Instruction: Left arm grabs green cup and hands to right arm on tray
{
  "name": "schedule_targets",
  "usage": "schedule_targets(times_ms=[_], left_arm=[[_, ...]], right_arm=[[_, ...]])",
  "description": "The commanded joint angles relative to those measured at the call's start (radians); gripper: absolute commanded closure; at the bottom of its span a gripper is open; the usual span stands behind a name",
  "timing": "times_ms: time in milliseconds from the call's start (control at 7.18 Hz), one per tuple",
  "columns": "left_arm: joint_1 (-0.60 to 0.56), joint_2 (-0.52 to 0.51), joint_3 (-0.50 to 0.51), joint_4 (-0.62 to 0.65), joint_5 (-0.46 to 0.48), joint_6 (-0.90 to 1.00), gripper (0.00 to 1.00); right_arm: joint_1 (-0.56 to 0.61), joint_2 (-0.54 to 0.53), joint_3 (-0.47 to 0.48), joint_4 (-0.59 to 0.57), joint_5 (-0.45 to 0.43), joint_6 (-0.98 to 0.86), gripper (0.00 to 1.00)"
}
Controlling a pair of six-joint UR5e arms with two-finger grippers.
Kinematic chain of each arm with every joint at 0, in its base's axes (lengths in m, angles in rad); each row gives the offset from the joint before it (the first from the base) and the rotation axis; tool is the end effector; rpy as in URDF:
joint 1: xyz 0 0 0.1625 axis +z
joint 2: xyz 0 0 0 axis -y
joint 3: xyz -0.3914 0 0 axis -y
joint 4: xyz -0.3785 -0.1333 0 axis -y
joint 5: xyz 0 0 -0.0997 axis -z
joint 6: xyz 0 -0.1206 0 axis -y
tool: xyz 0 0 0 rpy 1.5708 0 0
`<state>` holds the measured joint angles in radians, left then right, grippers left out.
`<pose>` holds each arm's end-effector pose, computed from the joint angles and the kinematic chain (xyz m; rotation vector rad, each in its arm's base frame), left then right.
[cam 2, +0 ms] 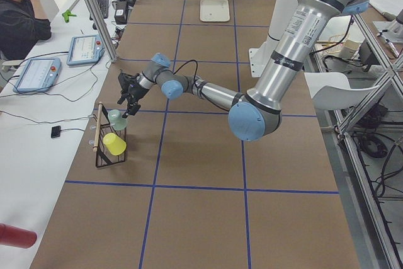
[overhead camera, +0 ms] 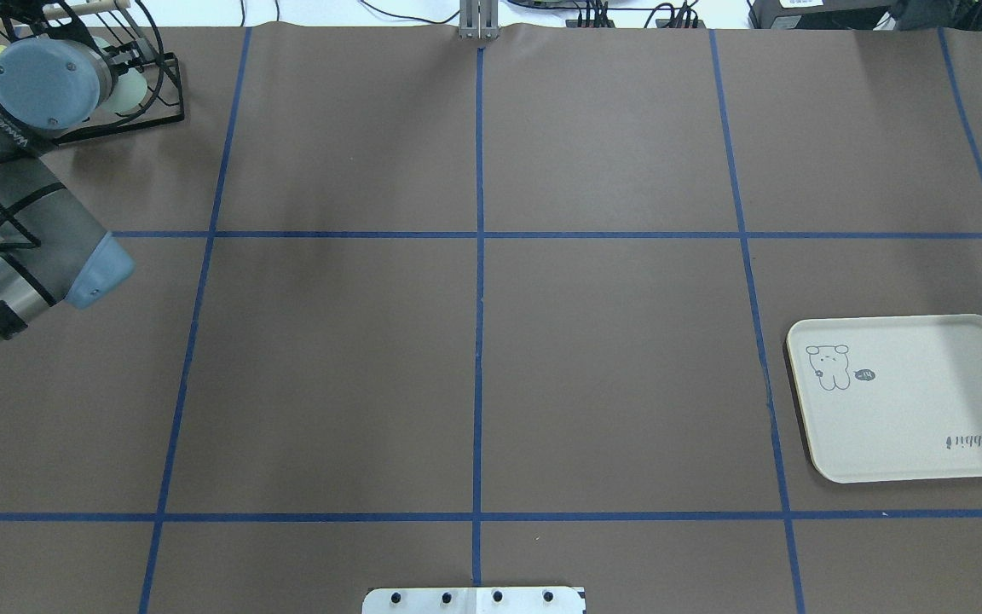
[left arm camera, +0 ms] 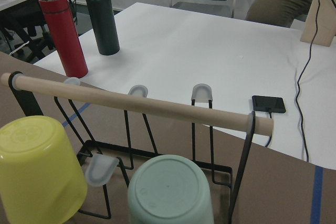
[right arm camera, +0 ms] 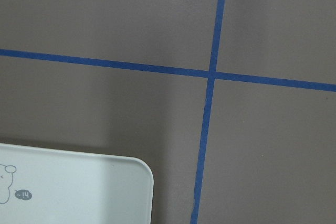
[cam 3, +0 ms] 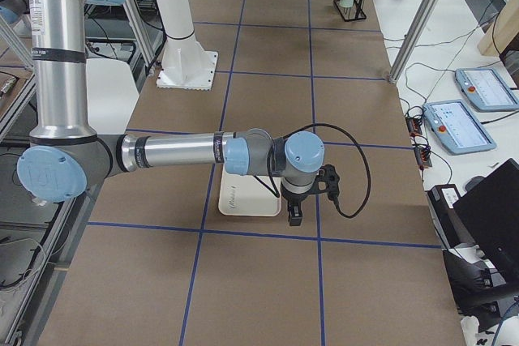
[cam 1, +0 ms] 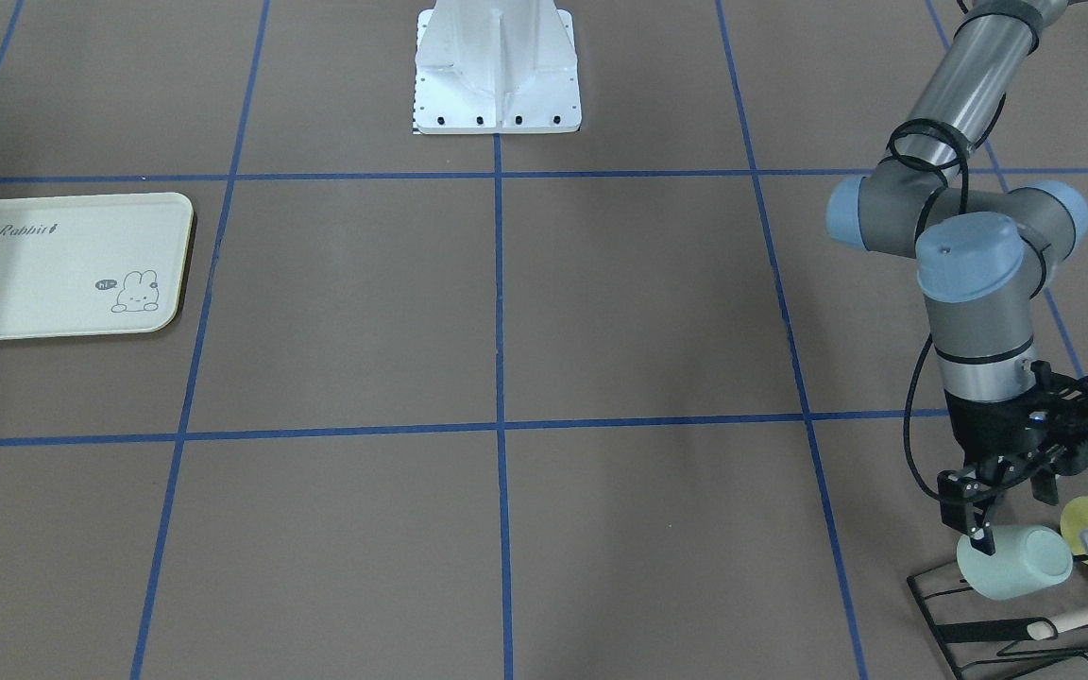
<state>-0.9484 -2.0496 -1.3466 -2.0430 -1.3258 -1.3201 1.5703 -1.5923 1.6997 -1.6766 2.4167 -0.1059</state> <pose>0.2754 -0.6626 0.4357 0.6164 0.4766 -0.7521 0.0428 -0.4678 0.5930 0.0461 -0.8450 -0.1006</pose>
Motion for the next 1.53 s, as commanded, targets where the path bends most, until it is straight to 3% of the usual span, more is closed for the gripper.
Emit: schedule_targets(times_ms=[0,1392], left_arm=[[0.003,-0.020,0.032,0.000,0.003,-0.001,0.00],[-0.006,-0.046,0.112,-0.025,0.054,0.002,0.00]], right_arm=[[-0.001,0.000,0.000,0.000,0.001,0.000,0.00],[-0.001,0.000,0.000,0.000,0.001,0.002,0.00]])
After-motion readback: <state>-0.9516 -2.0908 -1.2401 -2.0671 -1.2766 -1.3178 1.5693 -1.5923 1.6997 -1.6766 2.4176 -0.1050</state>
